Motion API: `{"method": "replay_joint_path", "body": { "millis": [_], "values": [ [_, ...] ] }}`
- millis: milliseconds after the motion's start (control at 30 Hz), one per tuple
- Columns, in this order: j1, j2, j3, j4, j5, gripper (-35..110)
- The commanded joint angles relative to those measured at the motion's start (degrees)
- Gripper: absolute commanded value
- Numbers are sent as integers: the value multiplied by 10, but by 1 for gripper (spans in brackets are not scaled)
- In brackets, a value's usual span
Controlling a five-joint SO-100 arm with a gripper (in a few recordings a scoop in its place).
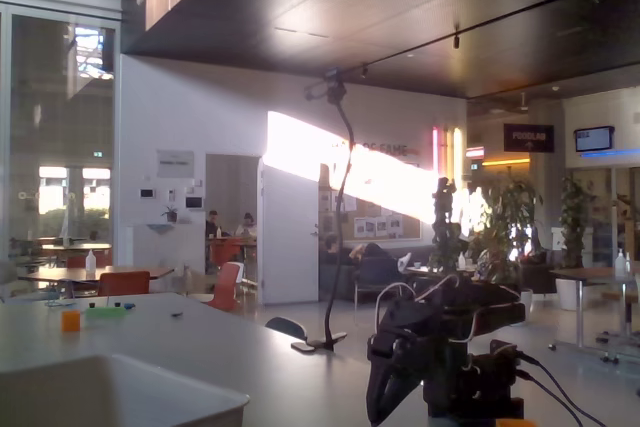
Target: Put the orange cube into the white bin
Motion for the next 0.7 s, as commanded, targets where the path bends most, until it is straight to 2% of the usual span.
{"method": "replay_joint_path", "body": {
  "millis": [0,667],
  "values": [
    [1,1,-4,2,-3,-3],
    [-2,1,-7,2,2,-3]
  ]
}}
